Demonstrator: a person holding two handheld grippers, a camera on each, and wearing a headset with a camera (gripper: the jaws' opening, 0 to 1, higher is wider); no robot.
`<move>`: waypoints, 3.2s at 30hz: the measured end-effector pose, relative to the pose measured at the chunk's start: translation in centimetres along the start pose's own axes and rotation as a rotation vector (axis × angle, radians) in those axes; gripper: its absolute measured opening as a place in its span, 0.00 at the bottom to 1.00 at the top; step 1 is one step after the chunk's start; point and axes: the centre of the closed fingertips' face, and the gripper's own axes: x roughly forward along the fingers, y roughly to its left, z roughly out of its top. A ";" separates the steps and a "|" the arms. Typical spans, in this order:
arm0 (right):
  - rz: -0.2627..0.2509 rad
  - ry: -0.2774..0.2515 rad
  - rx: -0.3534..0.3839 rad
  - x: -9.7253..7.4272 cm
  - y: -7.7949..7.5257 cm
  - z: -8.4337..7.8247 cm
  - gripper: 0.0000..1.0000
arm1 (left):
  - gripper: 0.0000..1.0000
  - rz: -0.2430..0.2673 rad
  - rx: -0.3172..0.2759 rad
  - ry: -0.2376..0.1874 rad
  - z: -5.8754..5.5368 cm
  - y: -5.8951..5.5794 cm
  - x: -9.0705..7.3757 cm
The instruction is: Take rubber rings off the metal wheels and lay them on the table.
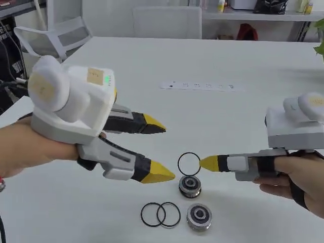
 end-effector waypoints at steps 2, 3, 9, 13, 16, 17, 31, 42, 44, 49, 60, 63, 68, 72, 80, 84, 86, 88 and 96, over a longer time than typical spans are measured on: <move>0.007 -0.007 0.005 -0.1 0.1 0.2 0.00 | 0.59 0.009 0.007 0.009 -0.3 -0.2 -0.8; 0.009 -0.009 0.005 -0.1 0.2 0.3 0.00 | 0.60 0.020 0.016 0.015 -0.5 -0.3 -1.4; 0.035 -0.008 -0.012 0.0 1.1 0.6 0.00 | 0.64 0.080 -0.010 0.011 -1.2 -0.6 -4.1; 0.059 0.003 -0.022 0.3 2.0 0.5 0.00 | 0.67 0.119 -0.037 0.010 -1.6 -1.2 -5.8; 0.077 0.019 -0.037 0.5 2.9 0.4 0.00 | 0.72 0.150 -0.065 -0.004 -2.0 -1.7 -6.7; 0.083 0.025 -0.043 0.6 3.1 0.3 0.00 | 0.74 0.153 -0.069 -0.004 -2.1 -1.7 -6.8; 0.138 0.124 -0.120 2.5 5.7 -1.7 0.00 | 0.92 0.311 -0.277 -0.023 -6.8 -2.7 -10.6; 0.181 0.228 -0.181 4.6 7.5 -4.4 0.00 | 0.95 0.358 -0.345 -0.018 -8.6 -3.6 -11.8; 0.190 0.259 -0.198 5.1 7.6 -5.1 0.00 | 0.96 0.362 -0.349 -0.013 -8.8 -3.7 -12.0; 0.170 0.331 -0.268 5.9 7.2 -6.6 0.00 | 0.95 0.362 -0.359 -0.011 -9.2 -3.9 -12.1; 0.152 0.396 -0.299 7.1 6.7 -8.0 0.00 | 0.95 0.365 -0.374 -0.026 -9.7 -3.9 -12.2; 0.147 0.406 -0.306 7.2 6.6 -8.4 0.00 | 0.95 0.363 -0.378 -0.023 -9.9 -4.1 -12.1; 0.133 0.427 -0.327 7.1 6.3 -9.0 0.00 | 0.95 0.363 -0.385 -0.018 -10.0 -4.3 -12.0; 0.131 0.449 -0.346 6.9 6.3 -9.4 0.00 | 0.95 0.366 -0.386 -0.020 -9.9 -4.3 -11.9; 0.125 0.457 -0.366 6.8 6.3 -9.6 0.00 | 0.95 0.370 -0.381 -0.011 -9.9 -4.5 -11.8; 0.122 0.459 -0.378 6.8 6.2 -9.5 0.00 | 0.94 0.371 -0.386 -0.010 -9.9 -4.6 -11.8; 0.112 0.460 -0.396 6.8 6.1 -9.4 0.00 | 0.94 0.374 -0.386 -0.007 -10.0 -4.6 -11.9; 0.109 0.475 -0.410 6.7 6.0 -9.7 0.00 | 0.94 0.377 -0.386 -0.007 -10.1 -4.5 -12.1; 0.110 0.487 -0.443 6.6 6.1 -10.2 0.02 | 0.93 0.373 -0.390 -0.008 -10.2 -4.6 -11.6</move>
